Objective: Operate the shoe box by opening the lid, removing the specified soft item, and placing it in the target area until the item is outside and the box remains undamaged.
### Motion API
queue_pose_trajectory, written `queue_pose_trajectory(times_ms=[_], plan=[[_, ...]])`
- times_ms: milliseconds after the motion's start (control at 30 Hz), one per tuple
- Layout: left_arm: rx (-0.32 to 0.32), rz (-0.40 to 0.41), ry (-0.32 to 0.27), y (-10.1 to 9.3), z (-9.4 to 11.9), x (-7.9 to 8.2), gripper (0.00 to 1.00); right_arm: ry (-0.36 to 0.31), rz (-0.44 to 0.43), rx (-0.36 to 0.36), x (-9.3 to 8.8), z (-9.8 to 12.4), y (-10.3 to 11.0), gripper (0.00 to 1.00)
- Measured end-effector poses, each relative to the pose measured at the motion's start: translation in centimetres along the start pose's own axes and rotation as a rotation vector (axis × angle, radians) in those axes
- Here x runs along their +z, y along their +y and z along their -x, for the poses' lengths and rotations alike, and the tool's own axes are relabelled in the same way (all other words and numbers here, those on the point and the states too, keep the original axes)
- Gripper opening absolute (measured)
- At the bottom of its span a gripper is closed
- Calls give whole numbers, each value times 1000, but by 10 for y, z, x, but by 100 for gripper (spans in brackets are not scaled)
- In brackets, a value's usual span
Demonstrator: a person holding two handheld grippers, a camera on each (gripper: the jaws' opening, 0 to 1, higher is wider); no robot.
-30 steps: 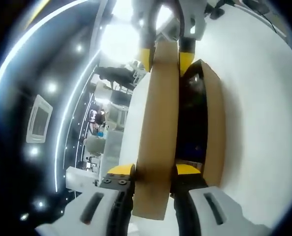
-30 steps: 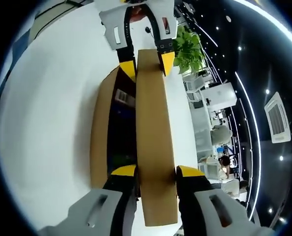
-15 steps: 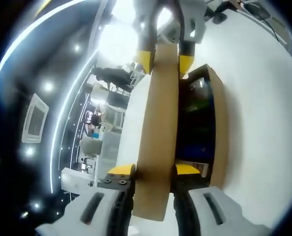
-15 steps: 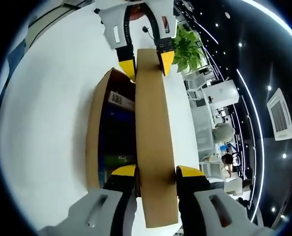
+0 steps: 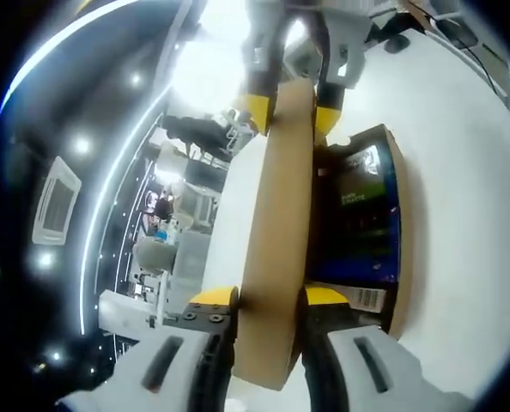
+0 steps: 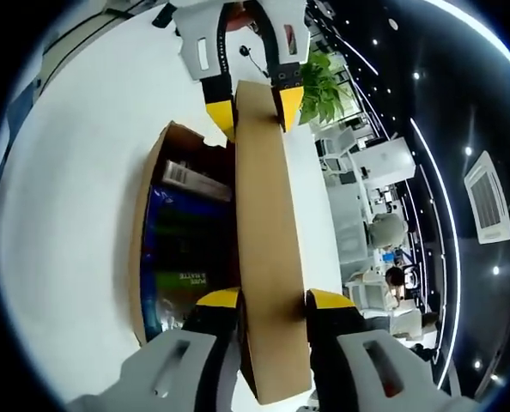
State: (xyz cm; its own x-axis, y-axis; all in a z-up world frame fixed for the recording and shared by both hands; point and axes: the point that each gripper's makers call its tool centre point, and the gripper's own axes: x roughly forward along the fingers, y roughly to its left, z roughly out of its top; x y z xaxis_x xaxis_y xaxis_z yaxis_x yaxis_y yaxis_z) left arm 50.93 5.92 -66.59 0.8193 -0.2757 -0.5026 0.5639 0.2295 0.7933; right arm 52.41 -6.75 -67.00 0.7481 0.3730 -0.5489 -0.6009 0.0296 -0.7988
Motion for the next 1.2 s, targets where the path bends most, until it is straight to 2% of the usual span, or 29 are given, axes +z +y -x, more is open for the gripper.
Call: queue_pose_trajectory(times_ms=[333, 900, 967, 1033, 1067, 1100, 1133, 1200], plan=[[8, 4, -8, 16, -7, 1, 26, 4, 5, 2, -1, -8, -15, 26], [5, -8, -25, 16, -6, 2, 26, 8, 9, 6, -1, -7, -15, 25], [-6, -7, -30, 14, -5, 2, 30, 8, 11, 6, -1, -7, -14, 25], [-68, 21, -56, 0, -4, 2, 42, 7, 16, 5, -1, -7, -14, 25], [-79, 29, -67, -4, -3, 2, 48, 8, 16, 4, -1, -7, -14, 25], [-74, 9, -70, -5, -1, 1, 47, 9, 17, 3, -1, -7, -14, 25], [-32, -32, -76, 1, 6, 1, 43, 8, 15, 2, -1, -7, -14, 25], [-33, -31, -87, 2, 16, 2, 29, 5, 8, -3, -1, -6, -16, 25]])
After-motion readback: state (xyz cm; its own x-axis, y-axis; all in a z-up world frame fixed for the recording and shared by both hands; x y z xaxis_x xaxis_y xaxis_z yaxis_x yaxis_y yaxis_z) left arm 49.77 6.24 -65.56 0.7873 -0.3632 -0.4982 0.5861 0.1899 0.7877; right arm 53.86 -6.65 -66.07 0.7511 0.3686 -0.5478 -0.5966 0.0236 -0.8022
